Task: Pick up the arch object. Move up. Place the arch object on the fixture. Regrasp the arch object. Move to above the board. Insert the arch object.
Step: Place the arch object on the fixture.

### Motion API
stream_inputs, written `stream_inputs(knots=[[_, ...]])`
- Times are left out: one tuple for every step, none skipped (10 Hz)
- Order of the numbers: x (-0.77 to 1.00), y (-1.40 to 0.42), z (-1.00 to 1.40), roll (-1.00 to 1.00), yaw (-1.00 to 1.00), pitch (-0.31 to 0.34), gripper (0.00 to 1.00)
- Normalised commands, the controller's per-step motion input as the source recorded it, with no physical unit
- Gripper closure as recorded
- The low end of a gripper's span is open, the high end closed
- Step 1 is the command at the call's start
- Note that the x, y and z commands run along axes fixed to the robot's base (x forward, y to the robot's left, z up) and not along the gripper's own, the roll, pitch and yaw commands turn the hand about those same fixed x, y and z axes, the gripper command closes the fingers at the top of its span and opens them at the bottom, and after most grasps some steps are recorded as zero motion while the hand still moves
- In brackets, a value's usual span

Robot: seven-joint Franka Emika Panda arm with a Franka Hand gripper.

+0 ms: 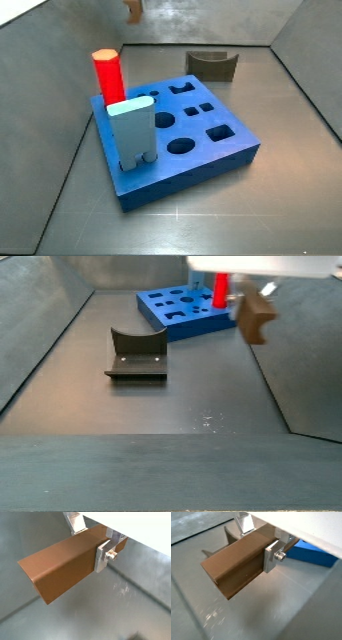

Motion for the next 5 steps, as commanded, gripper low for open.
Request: stream_inputs(knots=[[1.0, -0.56, -0.33, -0.07, 0.06, -0.017, 1.0], [1.0, -0.5, -0.31, -0.06, 0.04, -0.005, 1.0], [1.0, -0.45, -0.28, -0.05, 0.04, -0.008, 1.0], [1.0, -0.37, -0.24, -0.03, 0.04, -0.004, 1.0], [1.0, -0.31, -0.21, -0.01, 0.04, -0.004, 1.0]])
